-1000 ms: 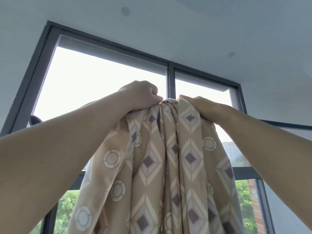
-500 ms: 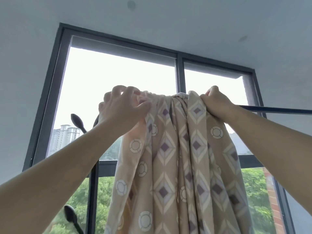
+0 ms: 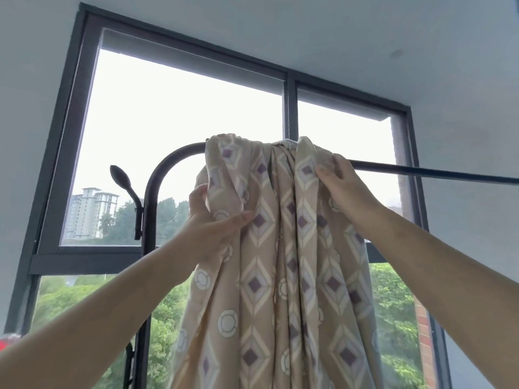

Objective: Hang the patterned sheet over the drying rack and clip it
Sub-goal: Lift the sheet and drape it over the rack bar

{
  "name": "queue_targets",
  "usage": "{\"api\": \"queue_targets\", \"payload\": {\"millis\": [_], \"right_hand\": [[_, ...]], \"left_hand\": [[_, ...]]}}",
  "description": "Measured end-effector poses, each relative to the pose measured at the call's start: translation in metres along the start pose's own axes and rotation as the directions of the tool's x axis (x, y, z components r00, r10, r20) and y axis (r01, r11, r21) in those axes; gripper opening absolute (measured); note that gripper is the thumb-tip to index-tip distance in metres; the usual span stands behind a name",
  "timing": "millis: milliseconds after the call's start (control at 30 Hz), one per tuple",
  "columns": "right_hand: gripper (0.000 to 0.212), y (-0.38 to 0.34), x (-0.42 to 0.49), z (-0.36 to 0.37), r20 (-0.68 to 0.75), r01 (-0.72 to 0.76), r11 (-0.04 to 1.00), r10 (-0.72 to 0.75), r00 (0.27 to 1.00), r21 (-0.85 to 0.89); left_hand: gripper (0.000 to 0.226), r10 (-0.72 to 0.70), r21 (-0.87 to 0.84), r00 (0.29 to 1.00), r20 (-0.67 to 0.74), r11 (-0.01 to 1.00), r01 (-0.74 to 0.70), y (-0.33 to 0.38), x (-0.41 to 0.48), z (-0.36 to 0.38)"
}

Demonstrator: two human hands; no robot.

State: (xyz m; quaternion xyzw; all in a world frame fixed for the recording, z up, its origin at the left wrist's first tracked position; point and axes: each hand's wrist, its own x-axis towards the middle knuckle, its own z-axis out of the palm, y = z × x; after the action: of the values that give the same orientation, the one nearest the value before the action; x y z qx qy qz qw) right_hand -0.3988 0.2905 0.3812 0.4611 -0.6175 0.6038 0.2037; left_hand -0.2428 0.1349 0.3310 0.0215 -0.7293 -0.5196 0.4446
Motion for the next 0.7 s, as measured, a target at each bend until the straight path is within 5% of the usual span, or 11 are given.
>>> {"api": "queue_targets", "payload": {"millis": [300,533,700], "right_hand": [[0.061,0.035,-0.070,-0.001,0.050,-0.160,0.951,0.153,0.987,0.264],[0.032,0.078,-0.130,0.012,-0.085,-0.274,0.942,0.262,0.961,-0.192],[0.024,0.081,-0.152,0.012,-0.042,-0.379,0.925,0.380,0.924,0.034]], "left_hand": [[0.075,-0.046,-0.038,0.999,0.001,0.998,0.046,-0.038,-0.029,0.000],[0.078,-0.119,0.029,0.992,0.052,0.993,0.118,-0.069,-0.063,0.002],[0.037,-0.212,0.107,0.971,0.111,0.974,0.200,-0.076,-0.072,0.002]]}}
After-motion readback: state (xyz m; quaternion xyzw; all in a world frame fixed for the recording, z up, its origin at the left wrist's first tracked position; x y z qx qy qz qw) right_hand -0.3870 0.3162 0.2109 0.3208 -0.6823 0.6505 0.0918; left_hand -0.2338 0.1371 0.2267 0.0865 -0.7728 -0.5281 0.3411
